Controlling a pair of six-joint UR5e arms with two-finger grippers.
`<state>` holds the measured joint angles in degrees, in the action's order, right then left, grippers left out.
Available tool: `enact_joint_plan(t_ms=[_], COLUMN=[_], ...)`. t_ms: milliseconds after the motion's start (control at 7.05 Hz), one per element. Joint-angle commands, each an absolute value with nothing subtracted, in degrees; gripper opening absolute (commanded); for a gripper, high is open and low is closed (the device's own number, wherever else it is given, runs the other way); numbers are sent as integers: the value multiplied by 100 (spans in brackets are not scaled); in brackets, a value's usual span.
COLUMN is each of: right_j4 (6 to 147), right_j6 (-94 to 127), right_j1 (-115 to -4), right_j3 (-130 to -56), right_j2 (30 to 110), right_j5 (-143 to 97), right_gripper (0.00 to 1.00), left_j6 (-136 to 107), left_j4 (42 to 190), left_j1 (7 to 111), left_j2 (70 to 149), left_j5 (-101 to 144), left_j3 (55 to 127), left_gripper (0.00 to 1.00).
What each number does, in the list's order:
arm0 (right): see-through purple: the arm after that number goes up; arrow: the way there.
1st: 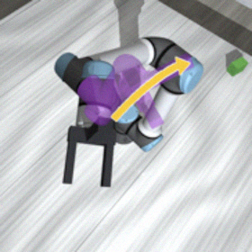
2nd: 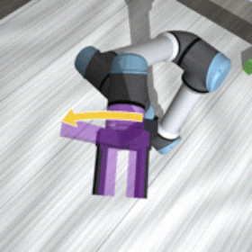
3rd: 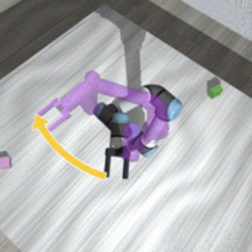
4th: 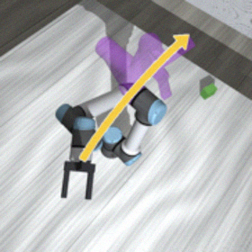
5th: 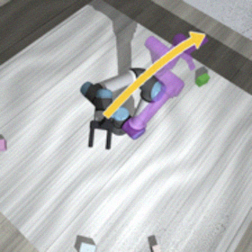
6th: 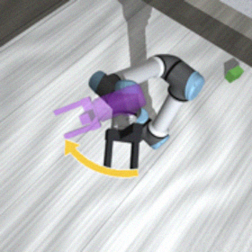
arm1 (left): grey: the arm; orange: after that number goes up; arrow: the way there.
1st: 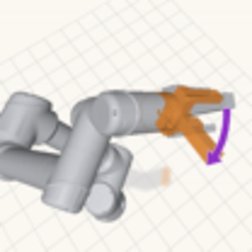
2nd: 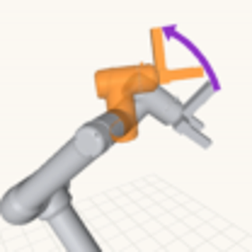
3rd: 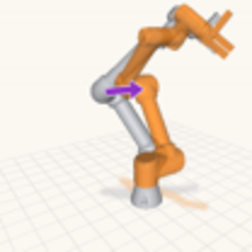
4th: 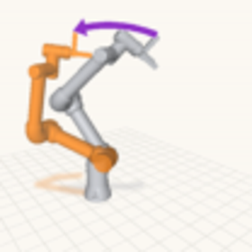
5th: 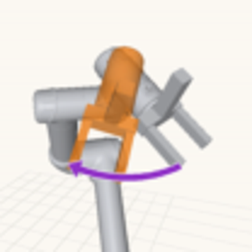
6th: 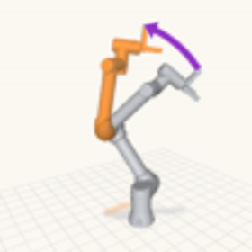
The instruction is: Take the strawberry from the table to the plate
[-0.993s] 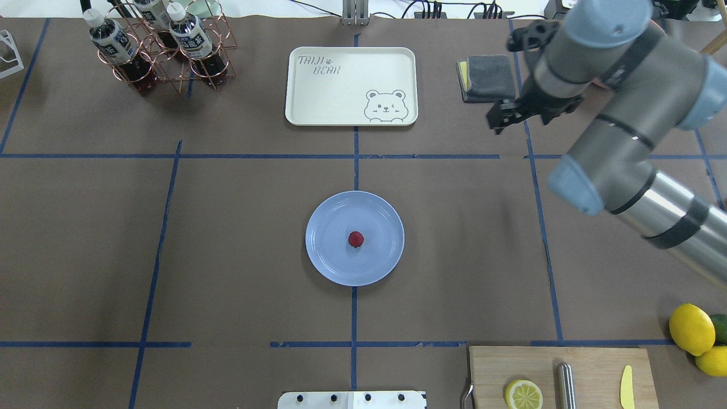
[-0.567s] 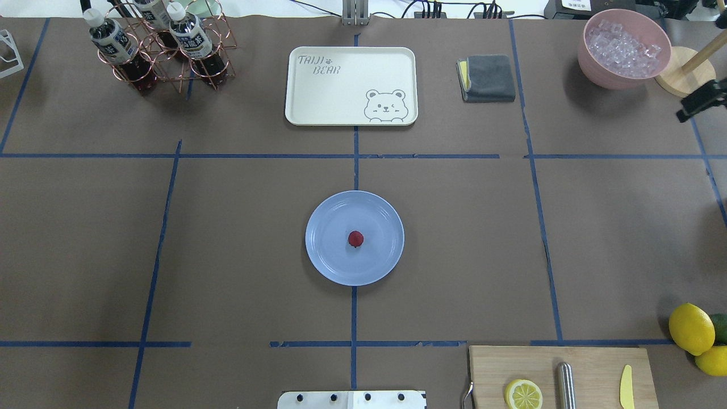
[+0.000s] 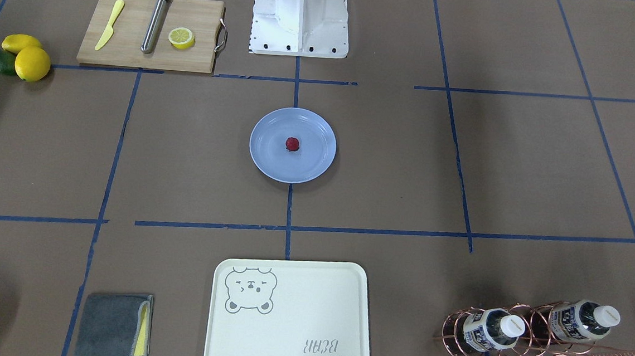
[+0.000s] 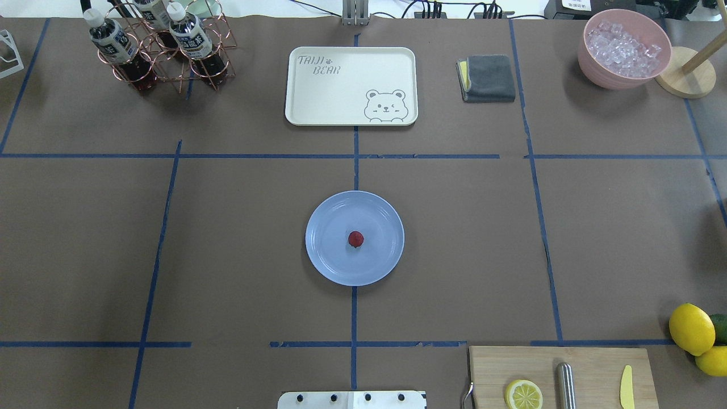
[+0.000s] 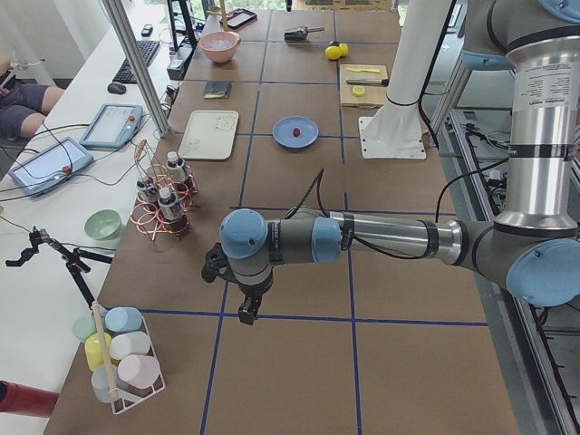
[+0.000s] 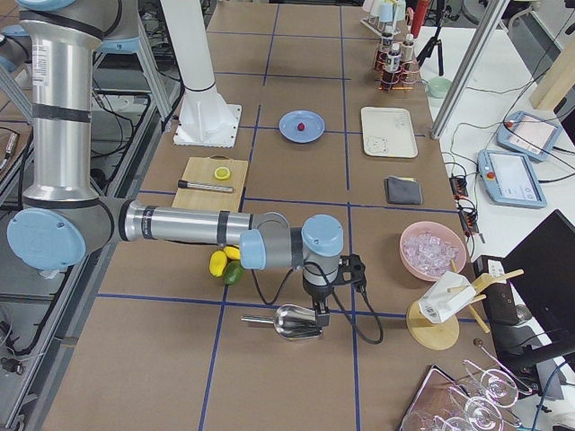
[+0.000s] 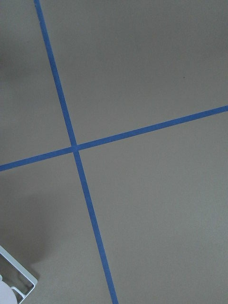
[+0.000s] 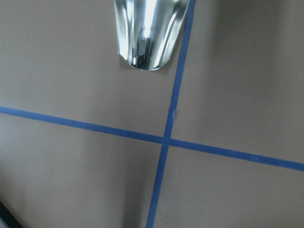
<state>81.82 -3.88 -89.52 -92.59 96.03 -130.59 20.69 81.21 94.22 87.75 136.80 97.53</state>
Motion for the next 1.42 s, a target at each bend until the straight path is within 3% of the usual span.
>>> enact_joint_plan(t_ms=[0,1276], right_j4=[8923,9097], right_j6=[-404,-396], right_j1=[-9360,-9343], right_j3=[-9761,-9835], right_j2=[9625,9729], right_j5=[-13413,-13351], right_gripper=[100,100], left_j6=[2065,1705], left_j4=[8121,8130], left_j1=[9422,9422], left_j2=[8780,8842], left_j5=[13685,13676], left_j3=[9773,9756], left_gripper=[100,100])
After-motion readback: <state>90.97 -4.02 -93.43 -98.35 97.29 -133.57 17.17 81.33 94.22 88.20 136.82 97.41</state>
